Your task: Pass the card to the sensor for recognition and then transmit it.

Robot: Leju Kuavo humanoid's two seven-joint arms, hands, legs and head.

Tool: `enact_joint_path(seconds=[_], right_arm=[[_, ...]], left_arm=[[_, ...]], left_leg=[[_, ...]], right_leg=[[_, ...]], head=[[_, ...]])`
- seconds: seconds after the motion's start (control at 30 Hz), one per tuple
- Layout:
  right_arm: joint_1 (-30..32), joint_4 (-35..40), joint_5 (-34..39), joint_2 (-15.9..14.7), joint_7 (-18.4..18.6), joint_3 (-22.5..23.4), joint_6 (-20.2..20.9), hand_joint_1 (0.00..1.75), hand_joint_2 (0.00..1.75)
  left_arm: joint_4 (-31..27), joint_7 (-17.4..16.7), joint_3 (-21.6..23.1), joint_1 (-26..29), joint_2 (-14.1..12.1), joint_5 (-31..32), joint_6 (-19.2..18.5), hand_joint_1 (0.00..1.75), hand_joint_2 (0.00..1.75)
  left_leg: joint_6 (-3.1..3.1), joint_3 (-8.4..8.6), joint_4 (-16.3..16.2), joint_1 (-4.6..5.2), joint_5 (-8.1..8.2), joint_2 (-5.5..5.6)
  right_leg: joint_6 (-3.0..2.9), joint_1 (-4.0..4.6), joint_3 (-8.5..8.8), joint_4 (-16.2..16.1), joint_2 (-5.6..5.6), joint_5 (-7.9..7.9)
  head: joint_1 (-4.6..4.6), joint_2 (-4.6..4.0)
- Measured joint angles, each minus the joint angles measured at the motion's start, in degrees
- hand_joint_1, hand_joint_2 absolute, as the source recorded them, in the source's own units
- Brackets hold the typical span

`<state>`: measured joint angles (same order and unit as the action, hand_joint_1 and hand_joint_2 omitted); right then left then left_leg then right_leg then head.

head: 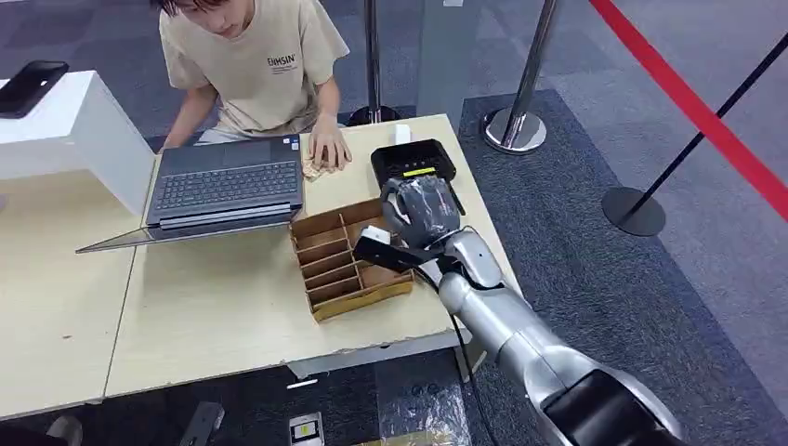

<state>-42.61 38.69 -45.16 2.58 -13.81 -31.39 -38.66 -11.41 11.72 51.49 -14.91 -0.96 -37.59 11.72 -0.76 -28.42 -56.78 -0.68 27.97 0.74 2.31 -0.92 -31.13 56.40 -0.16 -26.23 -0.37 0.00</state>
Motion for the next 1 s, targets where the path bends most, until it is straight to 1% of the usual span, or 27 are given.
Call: enact_joint_path(seconds=[0.17,0.2,0.23,0.27,0.3,0.33,0.37,0.4,0.5,0.6,0.83,0.87,0.93,0.97,1.0], right_arm=[[-0.4,1.5,0.5,-0.4,-0.2,1.1,-0.2,1.73,1.75],[-0.4,1.6,0.5,-0.4,-0.2,1.4,-0.2,1.66,1.75],[-0.4,1.9,0.5,-0.4,-0.4,1.6,-0.2,1.52,1.75],[-0.4,2.0,0.5,-0.4,-0.5,1.9,0.0,1.52,1.75],[-0.4,2.1,0.6,-0.4,-0.5,2.0,0.3,0.45,1.75],[-0.4,2.2,0.6,-0.4,-0.5,2.0,0.7,0.05,1.75],[-0.4,2.2,0.7,-0.4,-0.5,2.0,1.3,0.05,1.75],[-0.4,2.3,0.9,-0.4,-0.5,2.1,2.1,0.0,1.75],[-0.4,2.6,1.3,-0.5,-0.5,2.1,5.4,0.0,1.75],[-0.4,3.0,1.4,-0.6,-0.1,2.1,7.3,0.0,1.75],[-0.3,3.0,1.2,-0.3,0.2,1.9,8.5,0.03,1.75],[-0.3,3.0,1.1,-0.2,0.2,1.8,8.6,0.05,1.75],[-0.3,3.0,1.1,-0.1,0.2,1.8,8.7,0.14,1.75],[-0.3,2.9,1.1,0.0,0.2,1.7,8.8,0.14,1.75],[-0.3,2.9,1.1,0.0,0.2,1.7,8.9,0.26,1.75]], left_arm=[[0.0,0.0,0.0,0.0,0.0,0.0,0.0,0.0,1.75],[0.0,0.0,0.0,0.0,0.0,0.0,0.0,0.0,1.75],[0.0,0.0,0.0,0.1,0.0,0.0,0.0,0.0,1.75],[0.0,0.0,0.0,0.1,0.0,0.0,0.0,0.0,1.75],[0.0,0.0,0.0,0.1,0.0,0.0,0.0,0.0,1.75],[0.0,0.0,0.0,0.1,0.0,-0.1,0.0,0.0,1.75],[0.0,0.1,0.0,0.1,0.0,-0.1,0.0,0.0,1.75],[0.0,0.1,0.0,0.1,0.0,-0.2,0.0,0.0,1.75],[0.0,0.1,0.0,0.3,0.0,-0.2,0.0,0.0,1.75],[0.0,0.1,0.0,0.4,0.0,0.0,0.0,0.0,1.75],[0.0,0.2,0.0,0.4,0.0,0.1,0.0,0.0,1.75],[0.0,0.2,0.0,0.4,0.0,0.1,0.0,0.0,1.75],[0.0,0.2,0.0,0.4,0.0,0.2,0.0,0.0,1.75],[0.0,0.2,0.0,0.4,0.0,0.2,0.0,0.0,1.75],[0.0,0.2,0.0,0.4,0.0,0.2,0.0,0.0,1.75]], left_leg=[[0.0,-0.01,0.0,0.0,0.0,0.0],[0.0,-0.01,0.0,0.0,0.0,0.0],[0.0,-0.01,0.0,0.0,0.0,0.01],[0.0,-0.01,0.0,0.0,0.0,0.0],[0.0,-0.01,0.0,0.0,0.0,0.0],[0.0,-0.01,0.0,0.0,0.0,0.0],[0.0,-0.01,0.0,0.0,0.0,-0.01],[0.0,-0.01,0.0,0.0,0.0,0.0],[0.0,-0.01,0.0,0.0,0.0,0.0],[0.0,-0.01,0.0,0.0,0.0,0.0],[0.0,-0.01,0.0,0.0,0.0,0.01],[0.0,-0.02,0.0,0.0,0.0,0.01],[0.0,-0.02,0.0,0.0,0.0,0.0],[0.0,-0.02,0.0,0.0,0.0,0.0],[0.0,-0.02,0.0,0.0,0.0,0.0]], right_leg=[[0.0,0.0,0.0,0.0,0.0,0.0],[0.0,0.0,0.0,0.0,0.0,0.0],[0.0,0.0,0.0,0.0,0.0,0.0],[0.0,0.0,0.0,0.0,0.0,0.0],[0.0,0.0,0.0,0.0,0.0,0.0],[0.0,0.0,0.0,0.0,0.0,0.0],[0.0,0.0,0.0,0.0,0.0,0.0],[0.0,0.0,0.0,0.0,0.0,0.0],[0.0,0.0,0.0,0.0,0.0,0.0],[0.0,0.0,0.0,0.0,0.0,0.0],[0.0,0.0,0.0,0.0,0.0,0.0],[0.0,0.0,0.0,0.0,0.0,0.0],[0.0,0.0,0.0,0.0,0.0,0.0],[0.0,0.0,0.0,0.0,0.0,0.0],[0.0,0.0,0.0,0.0,0.0,0.0]], head=[[0.0,0.0],[0.0,0.0],[0.0,0.0],[0.0,0.0],[0.0,0.0],[0.0,0.0],[0.0,0.0],[0.0,0.0],[0.0,0.0],[0.02,0.0],[0.0,0.0],[0.0,0.0],[0.0,0.0],[0.0,0.0],[0.0,0.0]])
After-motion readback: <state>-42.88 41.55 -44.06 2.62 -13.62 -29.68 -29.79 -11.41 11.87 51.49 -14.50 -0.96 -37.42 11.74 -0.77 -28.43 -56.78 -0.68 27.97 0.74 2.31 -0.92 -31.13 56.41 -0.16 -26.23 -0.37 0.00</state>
